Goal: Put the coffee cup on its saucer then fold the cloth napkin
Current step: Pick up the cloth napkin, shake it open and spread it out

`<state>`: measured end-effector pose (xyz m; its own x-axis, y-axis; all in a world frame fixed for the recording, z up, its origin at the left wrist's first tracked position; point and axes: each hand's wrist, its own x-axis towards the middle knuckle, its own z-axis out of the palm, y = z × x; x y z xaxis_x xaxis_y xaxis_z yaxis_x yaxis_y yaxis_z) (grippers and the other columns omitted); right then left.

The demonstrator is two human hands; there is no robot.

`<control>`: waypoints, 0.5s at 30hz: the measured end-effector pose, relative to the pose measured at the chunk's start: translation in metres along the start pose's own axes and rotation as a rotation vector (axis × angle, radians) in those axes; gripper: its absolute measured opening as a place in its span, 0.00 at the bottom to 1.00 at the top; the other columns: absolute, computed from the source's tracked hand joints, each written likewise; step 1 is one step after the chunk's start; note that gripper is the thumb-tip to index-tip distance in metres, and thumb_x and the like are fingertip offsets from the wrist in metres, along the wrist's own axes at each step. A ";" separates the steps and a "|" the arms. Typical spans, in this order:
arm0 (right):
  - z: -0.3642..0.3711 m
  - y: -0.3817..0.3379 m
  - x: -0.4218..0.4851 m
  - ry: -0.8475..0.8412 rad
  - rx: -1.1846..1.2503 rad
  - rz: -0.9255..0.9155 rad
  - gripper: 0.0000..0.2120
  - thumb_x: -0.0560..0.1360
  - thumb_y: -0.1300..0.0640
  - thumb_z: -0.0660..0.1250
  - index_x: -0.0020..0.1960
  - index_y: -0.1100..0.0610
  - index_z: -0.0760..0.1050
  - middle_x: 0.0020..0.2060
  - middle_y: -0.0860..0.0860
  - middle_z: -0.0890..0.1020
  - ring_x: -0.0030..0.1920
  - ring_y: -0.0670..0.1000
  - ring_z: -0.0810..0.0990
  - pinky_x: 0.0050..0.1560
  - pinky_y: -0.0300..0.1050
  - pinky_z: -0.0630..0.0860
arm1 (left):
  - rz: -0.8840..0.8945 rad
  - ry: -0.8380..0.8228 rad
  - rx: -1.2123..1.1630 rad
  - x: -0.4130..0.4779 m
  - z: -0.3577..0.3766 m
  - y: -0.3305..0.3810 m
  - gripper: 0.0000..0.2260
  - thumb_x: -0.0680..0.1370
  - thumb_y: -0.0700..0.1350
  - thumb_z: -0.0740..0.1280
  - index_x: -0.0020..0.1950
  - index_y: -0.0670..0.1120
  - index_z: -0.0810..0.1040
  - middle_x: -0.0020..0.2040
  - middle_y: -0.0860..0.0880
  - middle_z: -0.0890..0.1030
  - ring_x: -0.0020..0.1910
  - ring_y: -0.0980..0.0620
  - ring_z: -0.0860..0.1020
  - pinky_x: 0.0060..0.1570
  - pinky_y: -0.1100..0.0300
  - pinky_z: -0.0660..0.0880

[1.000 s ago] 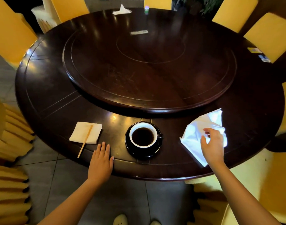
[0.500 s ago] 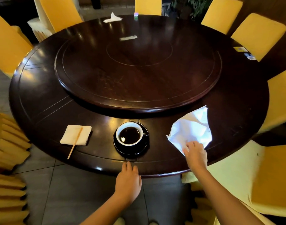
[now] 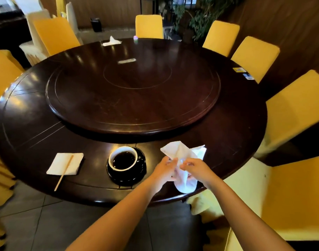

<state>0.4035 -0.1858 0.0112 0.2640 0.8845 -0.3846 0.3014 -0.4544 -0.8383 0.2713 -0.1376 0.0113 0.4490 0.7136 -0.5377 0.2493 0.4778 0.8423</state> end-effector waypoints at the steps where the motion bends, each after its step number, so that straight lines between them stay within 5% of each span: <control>1: -0.005 -0.005 -0.004 -0.011 0.019 -0.024 0.13 0.74 0.62 0.67 0.31 0.55 0.71 0.29 0.49 0.71 0.32 0.45 0.70 0.31 0.33 0.68 | -0.008 -0.003 -0.035 0.000 0.002 0.009 0.15 0.79 0.50 0.59 0.63 0.45 0.69 0.58 0.44 0.77 0.54 0.46 0.78 0.47 0.50 0.78; 6: -0.029 -0.030 -0.020 -0.054 0.076 -0.132 0.10 0.75 0.62 0.66 0.34 0.55 0.75 0.27 0.45 0.73 0.32 0.42 0.73 0.34 0.34 0.74 | 0.042 0.042 -0.019 -0.005 0.006 0.046 0.09 0.78 0.46 0.63 0.55 0.45 0.77 0.51 0.44 0.80 0.49 0.48 0.79 0.43 0.58 0.78; 10: -0.044 -0.045 -0.030 -0.008 0.034 -0.217 0.05 0.75 0.61 0.66 0.41 0.60 0.78 0.33 0.50 0.75 0.36 0.44 0.73 0.33 0.32 0.74 | 0.263 0.071 0.121 -0.012 0.013 0.070 0.08 0.77 0.40 0.64 0.41 0.44 0.81 0.42 0.43 0.81 0.44 0.48 0.79 0.42 0.60 0.77; 15: -0.066 -0.070 -0.043 0.122 0.220 -0.222 0.05 0.75 0.62 0.65 0.43 0.61 0.79 0.31 0.49 0.76 0.35 0.45 0.75 0.34 0.34 0.76 | 0.408 -0.061 0.338 -0.029 0.015 0.090 0.11 0.78 0.46 0.61 0.48 0.42 0.81 0.44 0.48 0.81 0.43 0.53 0.77 0.42 0.63 0.72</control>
<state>0.4315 -0.1994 0.1121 0.3259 0.9342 -0.1451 0.1624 -0.2065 -0.9649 0.2934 -0.1225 0.1030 0.6136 0.7712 -0.1695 0.3020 -0.0309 0.9528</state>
